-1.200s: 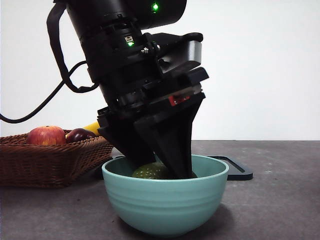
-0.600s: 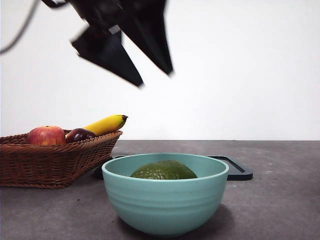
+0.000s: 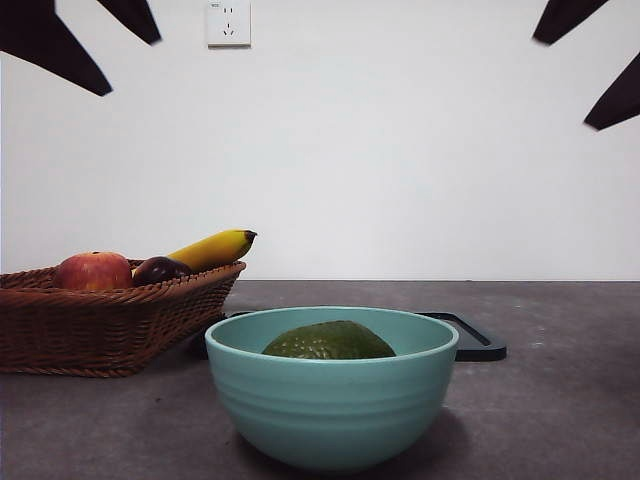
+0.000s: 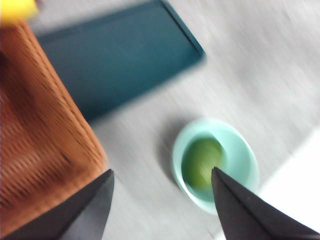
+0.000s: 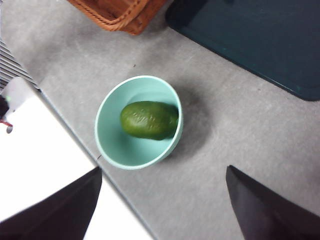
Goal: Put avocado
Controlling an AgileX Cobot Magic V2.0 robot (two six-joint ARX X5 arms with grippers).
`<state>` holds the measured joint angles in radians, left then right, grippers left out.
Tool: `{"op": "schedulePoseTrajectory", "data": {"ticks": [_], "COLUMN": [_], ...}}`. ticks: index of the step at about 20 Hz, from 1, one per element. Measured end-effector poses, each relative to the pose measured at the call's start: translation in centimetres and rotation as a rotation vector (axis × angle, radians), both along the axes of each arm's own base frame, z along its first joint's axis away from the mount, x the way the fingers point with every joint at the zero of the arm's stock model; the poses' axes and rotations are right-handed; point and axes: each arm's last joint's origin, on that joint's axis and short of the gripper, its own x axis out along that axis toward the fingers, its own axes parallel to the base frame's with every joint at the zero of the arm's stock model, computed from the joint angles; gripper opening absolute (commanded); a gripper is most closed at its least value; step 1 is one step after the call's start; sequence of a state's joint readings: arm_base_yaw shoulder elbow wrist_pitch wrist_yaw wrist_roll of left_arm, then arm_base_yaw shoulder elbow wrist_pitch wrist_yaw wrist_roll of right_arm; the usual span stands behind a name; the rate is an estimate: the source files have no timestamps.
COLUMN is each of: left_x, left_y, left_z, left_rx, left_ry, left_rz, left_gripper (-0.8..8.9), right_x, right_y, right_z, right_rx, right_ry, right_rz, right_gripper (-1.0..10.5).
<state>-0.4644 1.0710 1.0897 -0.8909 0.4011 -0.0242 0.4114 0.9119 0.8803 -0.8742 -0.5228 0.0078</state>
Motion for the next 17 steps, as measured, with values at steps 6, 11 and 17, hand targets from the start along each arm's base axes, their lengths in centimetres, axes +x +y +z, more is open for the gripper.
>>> {"op": "schedulePoseTrajectory", "data": {"ticks": [6, 11, 17], "left_x": [-2.0, -2.1, -2.1], "left_y": [0.2, 0.1, 0.1], "left_z": [-0.5, -0.5, -0.5], "left_rx": [-0.073, -0.073, -0.072], "left_ry": [0.171, 0.166, 0.164], "left_rz": [-0.226, -0.237, -0.239], "left_gripper": [3.11, 3.11, 3.11], "right_x": [2.9, 4.5, 5.9], "right_y": [1.6, 4.1, 7.4], "right_z": [-2.0, -4.3, -7.1], "right_rx": [-0.029, -0.081, -0.176], "right_ry": [0.075, 0.133, 0.123], "right_rz": [0.009, 0.057, 0.078], "right_gripper": [4.0, 3.6, 2.7]}}
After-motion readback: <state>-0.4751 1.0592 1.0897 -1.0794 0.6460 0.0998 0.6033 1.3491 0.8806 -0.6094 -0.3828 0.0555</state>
